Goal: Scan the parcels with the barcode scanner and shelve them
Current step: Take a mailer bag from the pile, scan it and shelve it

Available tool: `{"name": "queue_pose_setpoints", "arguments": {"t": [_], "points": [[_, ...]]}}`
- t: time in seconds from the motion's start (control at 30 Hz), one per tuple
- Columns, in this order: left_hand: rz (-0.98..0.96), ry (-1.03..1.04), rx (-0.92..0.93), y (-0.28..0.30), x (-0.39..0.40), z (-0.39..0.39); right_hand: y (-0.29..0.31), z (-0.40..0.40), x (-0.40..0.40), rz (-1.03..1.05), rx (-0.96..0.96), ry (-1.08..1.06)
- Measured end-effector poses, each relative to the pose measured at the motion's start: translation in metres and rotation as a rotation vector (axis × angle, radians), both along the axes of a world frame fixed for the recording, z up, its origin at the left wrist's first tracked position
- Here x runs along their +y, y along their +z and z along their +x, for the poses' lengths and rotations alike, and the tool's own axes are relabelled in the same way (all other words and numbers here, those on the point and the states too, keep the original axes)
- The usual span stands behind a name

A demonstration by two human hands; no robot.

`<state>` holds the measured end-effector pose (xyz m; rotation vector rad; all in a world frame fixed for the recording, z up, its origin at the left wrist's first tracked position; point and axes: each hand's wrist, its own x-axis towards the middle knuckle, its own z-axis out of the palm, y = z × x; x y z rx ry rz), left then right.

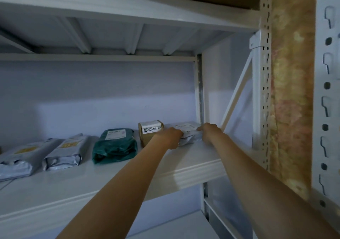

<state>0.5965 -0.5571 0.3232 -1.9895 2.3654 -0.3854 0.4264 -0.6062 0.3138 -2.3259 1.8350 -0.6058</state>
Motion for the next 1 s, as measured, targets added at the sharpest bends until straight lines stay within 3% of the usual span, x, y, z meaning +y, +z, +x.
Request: {"name": "queue_pose_setpoints", "arguments": {"t": [0.17, 0.27, 0.33, 0.43, 0.53, 0.63, 0.83, 1.0], "points": [[0.044, -0.005, 0.021, 0.003, 0.006, -0.003, 0.011, 0.009, -0.003, 0.148, 0.186, 0.005], [-0.111, -0.131, 0.172, 0.013, 0.014, 0.007, 0.030, 0.006, -0.005, 0.237, 0.365, 0.092], [-0.281, -0.131, 0.369, 0.023, 0.020, 0.021, 0.042, 0.001, -0.007, 0.307, 0.331, 0.157], [-0.403, 0.010, 0.415, 0.039, 0.023, 0.059, 0.054, -0.005, -0.005, 0.382, 0.178, 0.186], [-0.361, 0.161, 0.373, 0.048, 0.034, 0.105, 0.056, -0.008, -0.010, 0.351, -0.027, 0.188], [-0.200, 0.256, 0.316, 0.046, 0.055, 0.143, 0.052, -0.002, -0.012, 0.410, -0.200, 0.192], [0.143, 0.364, 0.108, 0.024, 0.073, 0.159, 0.062, 0.005, -0.019, 0.523, -0.210, 0.197], [0.051, 0.287, 0.143, 0.021, 0.066, 0.154, 0.064, 0.024, -0.027, 0.389, -0.074, 0.079]]}}
